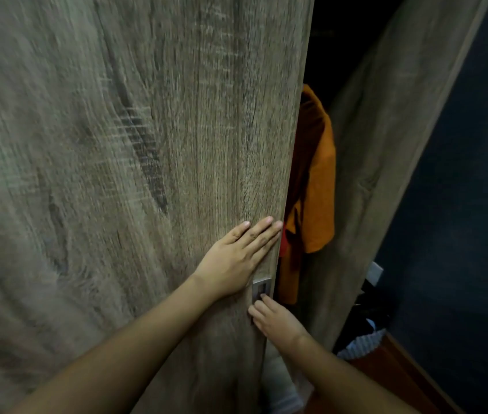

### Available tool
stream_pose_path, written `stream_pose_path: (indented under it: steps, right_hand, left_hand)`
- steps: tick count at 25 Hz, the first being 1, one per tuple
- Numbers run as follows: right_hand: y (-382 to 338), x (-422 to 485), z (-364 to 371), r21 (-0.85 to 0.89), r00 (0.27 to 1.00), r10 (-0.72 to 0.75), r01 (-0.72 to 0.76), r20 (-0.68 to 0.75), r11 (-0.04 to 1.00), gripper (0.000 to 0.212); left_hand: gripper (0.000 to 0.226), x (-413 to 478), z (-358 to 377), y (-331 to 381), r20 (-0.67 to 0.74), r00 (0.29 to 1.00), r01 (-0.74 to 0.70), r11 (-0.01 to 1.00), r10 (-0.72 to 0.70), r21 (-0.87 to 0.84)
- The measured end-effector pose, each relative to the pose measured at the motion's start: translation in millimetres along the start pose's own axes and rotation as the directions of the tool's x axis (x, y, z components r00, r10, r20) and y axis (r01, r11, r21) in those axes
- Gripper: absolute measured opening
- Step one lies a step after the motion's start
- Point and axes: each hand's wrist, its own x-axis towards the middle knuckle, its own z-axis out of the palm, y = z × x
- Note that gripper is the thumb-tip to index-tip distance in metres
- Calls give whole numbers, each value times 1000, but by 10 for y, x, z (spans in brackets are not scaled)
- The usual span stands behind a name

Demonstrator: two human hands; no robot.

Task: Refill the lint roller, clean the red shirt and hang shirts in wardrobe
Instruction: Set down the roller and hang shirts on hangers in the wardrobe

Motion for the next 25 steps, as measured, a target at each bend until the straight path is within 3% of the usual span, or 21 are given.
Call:
stream_pose_path:
  steps: [8,15,25]
  right_hand:
    - [746,-671,760,84,999,-19,16,33,996,48]
    - [1210,-1086,1234,15,997,-17,16,73,1000,47]
    - [1373,-1230,1499,1,999,-52,52,16,999,48]
  left_hand:
    - [61,1061,225,600,-5,1000,-13,999,14,36]
    - [62,1766,382,968,-5,1000,-8,999,8,42]
    - [67,1991,418,1178,13,999,46,998,-47,34]
